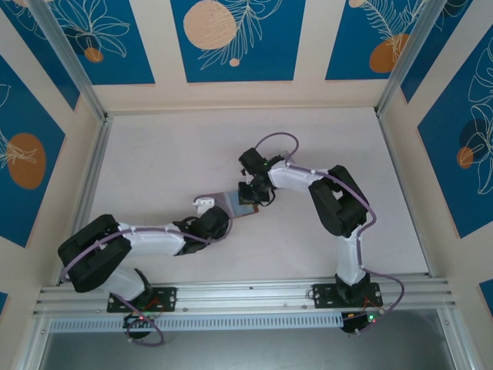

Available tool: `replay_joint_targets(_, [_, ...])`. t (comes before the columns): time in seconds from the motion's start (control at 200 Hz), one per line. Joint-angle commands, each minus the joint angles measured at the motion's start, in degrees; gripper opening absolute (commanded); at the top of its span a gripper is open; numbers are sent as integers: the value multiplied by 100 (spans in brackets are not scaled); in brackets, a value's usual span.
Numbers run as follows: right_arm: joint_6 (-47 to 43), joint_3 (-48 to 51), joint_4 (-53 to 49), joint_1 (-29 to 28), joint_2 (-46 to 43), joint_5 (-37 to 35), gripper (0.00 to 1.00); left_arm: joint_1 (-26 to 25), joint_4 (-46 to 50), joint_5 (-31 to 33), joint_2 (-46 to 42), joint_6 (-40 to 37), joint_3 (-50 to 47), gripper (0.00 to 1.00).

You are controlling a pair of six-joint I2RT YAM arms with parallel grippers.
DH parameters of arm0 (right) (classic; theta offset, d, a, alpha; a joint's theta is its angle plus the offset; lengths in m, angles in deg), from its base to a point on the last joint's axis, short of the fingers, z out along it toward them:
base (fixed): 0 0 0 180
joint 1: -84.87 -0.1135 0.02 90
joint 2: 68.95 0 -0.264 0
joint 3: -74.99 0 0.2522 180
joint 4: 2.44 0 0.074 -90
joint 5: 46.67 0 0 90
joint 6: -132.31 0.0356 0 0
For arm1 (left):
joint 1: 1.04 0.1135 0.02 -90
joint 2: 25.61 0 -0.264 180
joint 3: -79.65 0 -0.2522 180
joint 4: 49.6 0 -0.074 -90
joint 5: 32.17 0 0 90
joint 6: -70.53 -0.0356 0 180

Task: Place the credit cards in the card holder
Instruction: Flip over the card slot in the card holder.

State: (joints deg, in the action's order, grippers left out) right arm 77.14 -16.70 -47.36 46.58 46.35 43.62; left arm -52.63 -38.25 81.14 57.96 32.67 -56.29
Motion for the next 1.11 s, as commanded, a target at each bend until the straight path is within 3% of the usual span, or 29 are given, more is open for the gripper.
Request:
replay_joint_targets(0.0, [-112,295,-357,-112,98,-336,14,265,794,-16,-204,262,46,37])
replay_joint_targets(0.305, [-182,308,-441,-224,-55,-478,14,825,845,-570,-795,-222,-129,38])
replay_joint_targets(0.52, [-210,384,-489,-265,-144,-530,14,1017,1786,-914,-1739,-762,450,40])
replay_joint_targets(0.68, [-71,822,-331,-320,-257,-557,14,1043,2188,-1751,-1046,-1398,1378,48])
replay_joint_targets(0.845, [73,1227,-243,-346,-519,-643,14,1034,2243,-1988,-357,-1711,1903,55])
replay_joint_targets(1.1, [164,1394,-286,-328,-737,-719,15,891,2478,-1770,460,-1929,2236,48])
